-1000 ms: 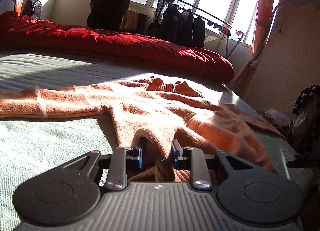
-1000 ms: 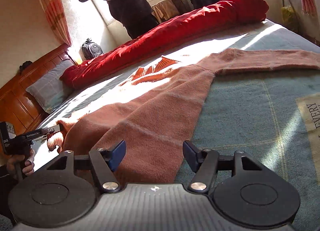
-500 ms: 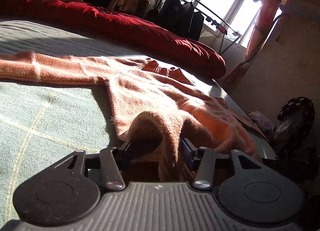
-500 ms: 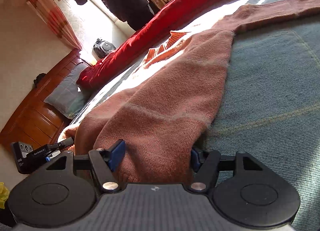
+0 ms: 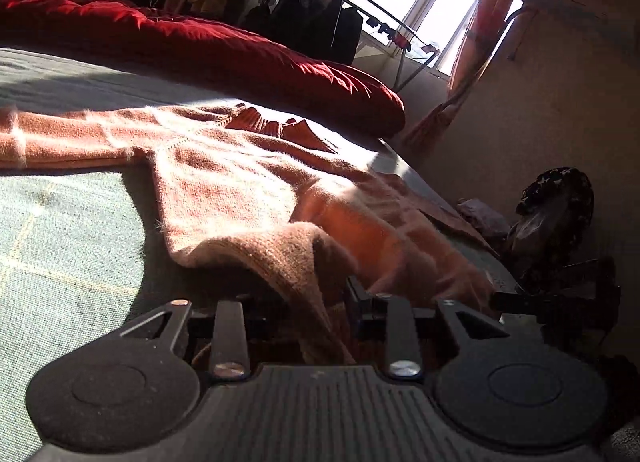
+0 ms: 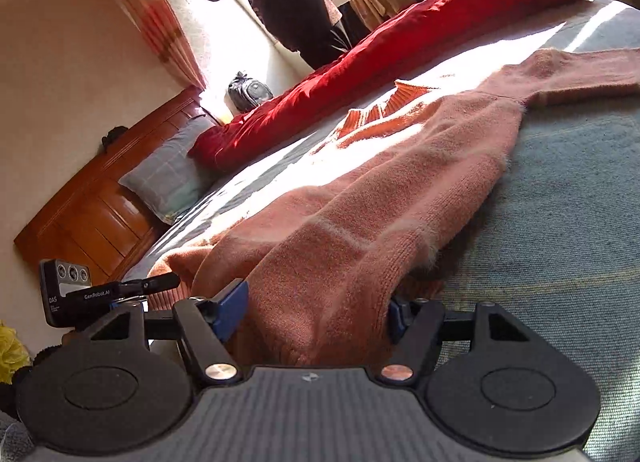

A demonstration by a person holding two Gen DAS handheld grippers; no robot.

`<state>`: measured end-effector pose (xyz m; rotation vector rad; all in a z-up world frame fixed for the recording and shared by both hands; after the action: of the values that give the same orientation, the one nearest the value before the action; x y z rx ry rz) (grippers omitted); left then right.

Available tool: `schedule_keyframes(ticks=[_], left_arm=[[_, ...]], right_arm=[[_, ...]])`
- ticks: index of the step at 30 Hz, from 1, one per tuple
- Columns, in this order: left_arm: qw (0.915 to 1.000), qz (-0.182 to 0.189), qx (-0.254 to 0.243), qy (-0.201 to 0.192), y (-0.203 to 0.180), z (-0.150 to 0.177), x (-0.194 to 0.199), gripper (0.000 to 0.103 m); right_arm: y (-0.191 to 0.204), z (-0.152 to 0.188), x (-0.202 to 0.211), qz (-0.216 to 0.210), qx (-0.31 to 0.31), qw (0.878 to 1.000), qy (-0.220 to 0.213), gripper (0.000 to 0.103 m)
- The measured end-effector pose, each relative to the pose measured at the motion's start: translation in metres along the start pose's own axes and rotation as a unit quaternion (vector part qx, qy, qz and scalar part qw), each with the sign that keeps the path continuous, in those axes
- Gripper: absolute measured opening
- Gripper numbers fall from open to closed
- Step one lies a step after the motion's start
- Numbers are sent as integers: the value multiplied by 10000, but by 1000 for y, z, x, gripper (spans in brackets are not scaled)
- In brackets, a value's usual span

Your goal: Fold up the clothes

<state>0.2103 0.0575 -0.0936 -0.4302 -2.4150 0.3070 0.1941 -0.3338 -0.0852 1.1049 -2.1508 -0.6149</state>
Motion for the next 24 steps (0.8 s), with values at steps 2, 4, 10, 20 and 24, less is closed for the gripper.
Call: schedule_keyframes(ticks=[2, 4, 10, 20, 24], left_arm=[[9999, -57, 15, 90, 0, 6, -2, 30], [9998, -184, 53, 69, 0, 7, -1, 17], [9987, -304, 39, -409, -11, -18, 20, 7], [9939, -74, 657, -879, -12, -65, 49, 7], [9892, -300, 1219, -759, 8, -81, 35, 7]], right_arm=[[-2, 9, -1, 190, 11, 9998, 89, 72], [-5, 12, 1, 318, -59, 9995, 30, 56], [13, -23, 25, 347, 115, 9974, -617, 18], [34, -95, 64, 266, 230, 9918, -1228, 13], [19, -107, 59, 589, -92, 9911, -1189, 12]])
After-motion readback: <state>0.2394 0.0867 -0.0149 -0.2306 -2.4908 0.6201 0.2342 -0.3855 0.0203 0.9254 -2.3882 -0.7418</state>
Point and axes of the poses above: each gripper's, at about its wrist camera, not at the fingertips, and x roughly against the way its jaws point, y to its left, z to its underside, the point moved 4 cm from there along -x, roughly the way its jaws point, and after that the axes turned 13 degrees about -z, right-handed, at the moved point
